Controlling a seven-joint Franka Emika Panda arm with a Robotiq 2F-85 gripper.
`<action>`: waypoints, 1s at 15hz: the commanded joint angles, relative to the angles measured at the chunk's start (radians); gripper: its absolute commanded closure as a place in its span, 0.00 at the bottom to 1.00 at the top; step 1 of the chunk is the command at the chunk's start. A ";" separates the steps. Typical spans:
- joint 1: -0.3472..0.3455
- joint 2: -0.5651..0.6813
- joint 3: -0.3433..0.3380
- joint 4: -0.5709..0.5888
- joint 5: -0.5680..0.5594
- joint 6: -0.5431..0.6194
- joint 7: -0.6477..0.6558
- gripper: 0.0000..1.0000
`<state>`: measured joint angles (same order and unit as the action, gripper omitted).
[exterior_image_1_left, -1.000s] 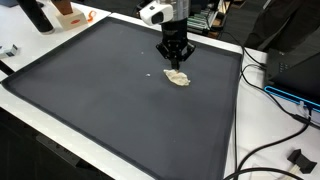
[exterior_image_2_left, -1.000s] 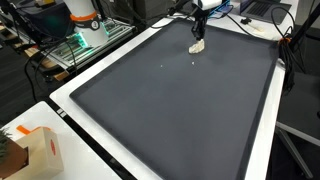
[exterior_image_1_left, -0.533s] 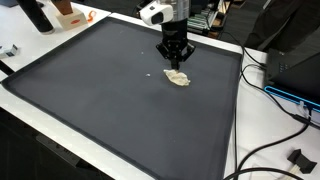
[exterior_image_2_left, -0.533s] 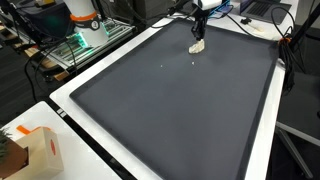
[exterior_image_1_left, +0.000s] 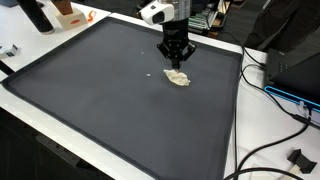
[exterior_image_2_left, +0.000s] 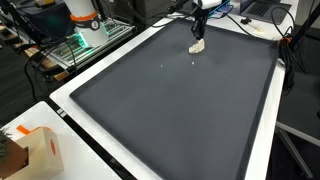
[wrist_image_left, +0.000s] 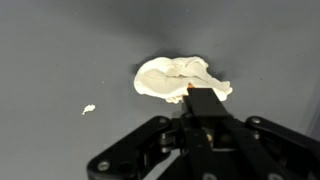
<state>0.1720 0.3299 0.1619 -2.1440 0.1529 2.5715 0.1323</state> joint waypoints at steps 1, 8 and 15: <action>0.013 -0.040 -0.012 -0.016 -0.029 -0.029 0.029 0.97; 0.023 -0.112 -0.015 -0.032 -0.082 -0.033 0.056 0.97; 0.025 -0.185 -0.008 -0.038 -0.100 -0.090 0.106 0.97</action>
<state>0.1859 0.1963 0.1614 -2.1526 0.0696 2.5203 0.1967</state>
